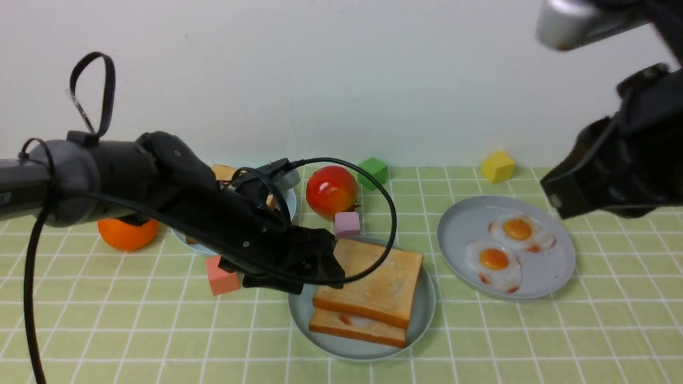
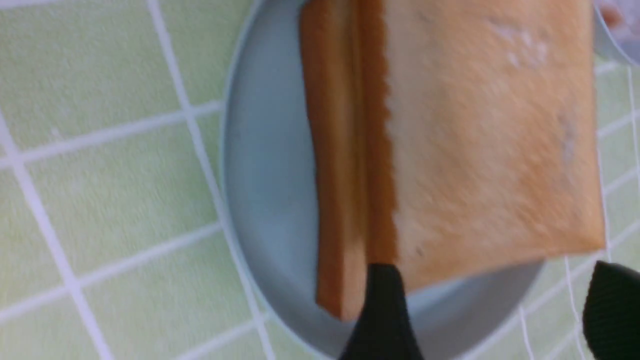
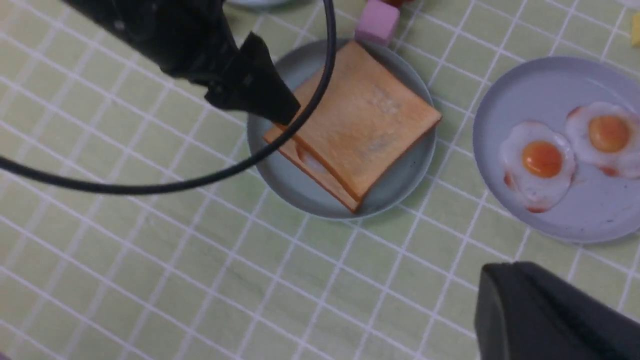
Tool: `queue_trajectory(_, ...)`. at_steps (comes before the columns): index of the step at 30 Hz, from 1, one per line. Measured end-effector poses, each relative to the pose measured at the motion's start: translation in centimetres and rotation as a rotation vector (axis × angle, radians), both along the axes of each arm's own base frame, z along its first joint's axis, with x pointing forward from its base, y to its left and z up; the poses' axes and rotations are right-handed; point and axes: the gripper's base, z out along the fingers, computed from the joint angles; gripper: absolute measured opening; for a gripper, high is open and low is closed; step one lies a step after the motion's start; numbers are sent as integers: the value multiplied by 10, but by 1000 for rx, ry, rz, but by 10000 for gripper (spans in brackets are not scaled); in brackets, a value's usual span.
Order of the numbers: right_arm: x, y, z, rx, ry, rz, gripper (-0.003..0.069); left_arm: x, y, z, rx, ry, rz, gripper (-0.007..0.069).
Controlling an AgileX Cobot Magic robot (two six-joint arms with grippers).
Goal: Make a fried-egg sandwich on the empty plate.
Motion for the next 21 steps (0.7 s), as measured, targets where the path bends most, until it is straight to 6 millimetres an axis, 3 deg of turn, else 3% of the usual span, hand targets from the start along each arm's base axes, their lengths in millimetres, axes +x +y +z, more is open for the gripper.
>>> queue_trajectory(4,-26,-19,-8,117,-55,-21,-10,-18,6,32,31,10,-53,524)
queue_trajectory(10,-60,-49,-63,224,-221,-7,-10,-75,27,106,68,-14,-113,431)
queue_trajectory(14,-83,-67,-98,324,-360,10,-9,-131,46,150,8,-70,-46,290)
queue_trajectory(15,-84,-68,-100,328,-367,11,-9,-135,47,153,3,-79,-42,281)
queue_trajectory(16,-92,-75,-113,367,-430,21,-8,-168,58,167,-36,-128,-10,202)
queue_trajectory(18,-96,-79,-120,385,-473,28,-8,-185,64,172,-57,-148,10,149)
queue_trajectory(19,-102,-83,-128,410,-520,35,-8,-212,73,174,-87,-187,34,84)
queue_trajectory(21,-107,-87,-134,435,-560,41,-6,-241,83,171,-129,-219,75,21)
